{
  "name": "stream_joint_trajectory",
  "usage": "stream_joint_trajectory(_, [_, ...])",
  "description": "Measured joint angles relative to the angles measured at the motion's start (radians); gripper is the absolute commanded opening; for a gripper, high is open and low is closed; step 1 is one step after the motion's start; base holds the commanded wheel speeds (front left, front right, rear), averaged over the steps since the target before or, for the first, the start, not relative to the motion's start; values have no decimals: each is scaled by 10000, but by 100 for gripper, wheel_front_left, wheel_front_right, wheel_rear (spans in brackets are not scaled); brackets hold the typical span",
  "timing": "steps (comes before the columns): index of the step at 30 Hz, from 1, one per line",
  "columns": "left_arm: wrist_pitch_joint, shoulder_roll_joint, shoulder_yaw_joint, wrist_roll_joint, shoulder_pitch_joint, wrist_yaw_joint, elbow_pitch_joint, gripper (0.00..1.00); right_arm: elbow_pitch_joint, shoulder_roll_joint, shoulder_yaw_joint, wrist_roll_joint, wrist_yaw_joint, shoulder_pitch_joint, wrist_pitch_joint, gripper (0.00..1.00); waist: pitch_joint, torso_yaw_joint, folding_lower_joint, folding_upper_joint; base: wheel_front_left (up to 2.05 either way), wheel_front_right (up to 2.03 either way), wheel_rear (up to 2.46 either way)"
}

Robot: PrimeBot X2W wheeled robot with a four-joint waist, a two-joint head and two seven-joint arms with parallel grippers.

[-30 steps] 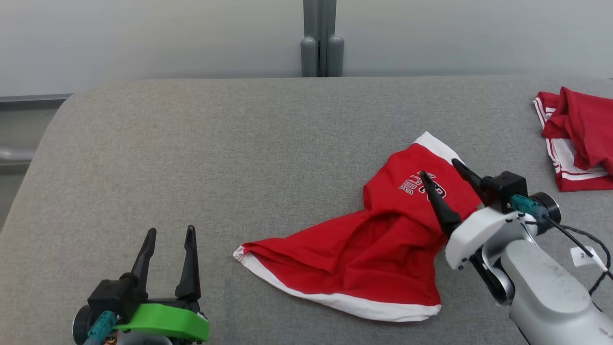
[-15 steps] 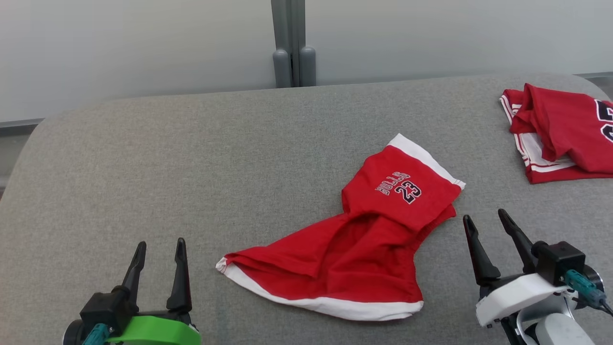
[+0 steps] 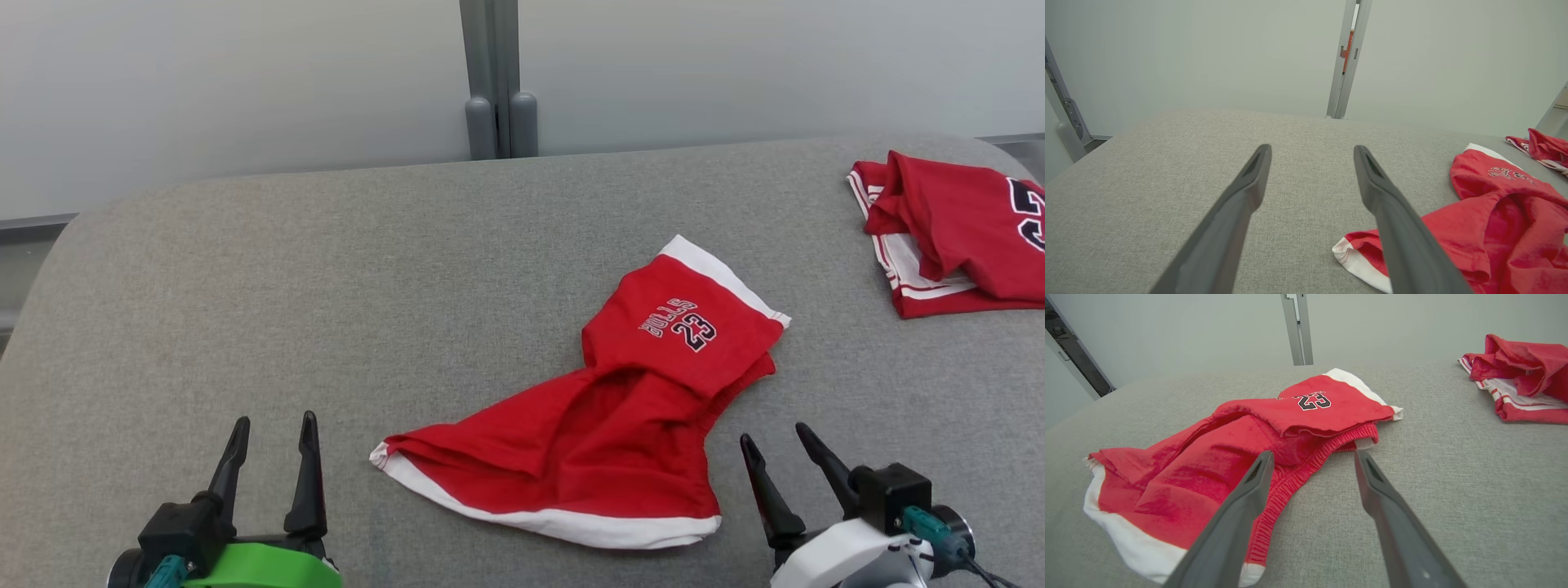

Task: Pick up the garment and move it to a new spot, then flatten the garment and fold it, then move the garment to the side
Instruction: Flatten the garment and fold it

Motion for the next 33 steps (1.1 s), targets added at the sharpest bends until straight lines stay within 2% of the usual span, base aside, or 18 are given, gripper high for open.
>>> stream_joint_trajectory(7, [0, 0, -161, 0, -64, -12, 19, 100, 1327, -270, -65, -136, 0, -1572, -2, 100, 151, 232, 0, 0, 0, 0, 0])
stream_joint_trajectory(16, [0, 0, -439, -50, -316, -15, 59, 100, 3804, -556, -387, -182, 0, -2833, 0, 100, 478, 711, 0, 0, 0, 0, 0])
stream_joint_trajectory(25, [0, 0, -577, -111, -587, -15, 81, 100, 5848, -558, -253, -142, 0, -4106, 25, 100, 929, 1168, 0, 0, 0, 0, 0])
stream_joint_trajectory(26, [0, 0, -596, -130, -606, -15, 88, 100, 6136, -523, -171, -17, 0, -4209, 92, 47, 966, 1219, 0, 0, 0, 0, 0])
stream_joint_trajectory(27, [0, 0, -606, -148, -615, -15, 100, 100, 6326, -508, -104, 56, 0, -4310, 102, 13, 996, 1259, 0, 0, 0, 0, 0])
stream_joint_trajectory(28, [0, 0, -617, -155, -631, -15, 109, 100, 6508, -514, -8, 123, 0, -4450, 102, 0, 1026, 1304, 0, 0, 0, 0, 0])
stream_joint_trajectory(33, [0, 0, -660, -211, -731, -6, 117, 100, 6809, -830, 326, 332, 2, -5171, 58, 0, 1138, 1458, 0, 0, 0, 0, 0])
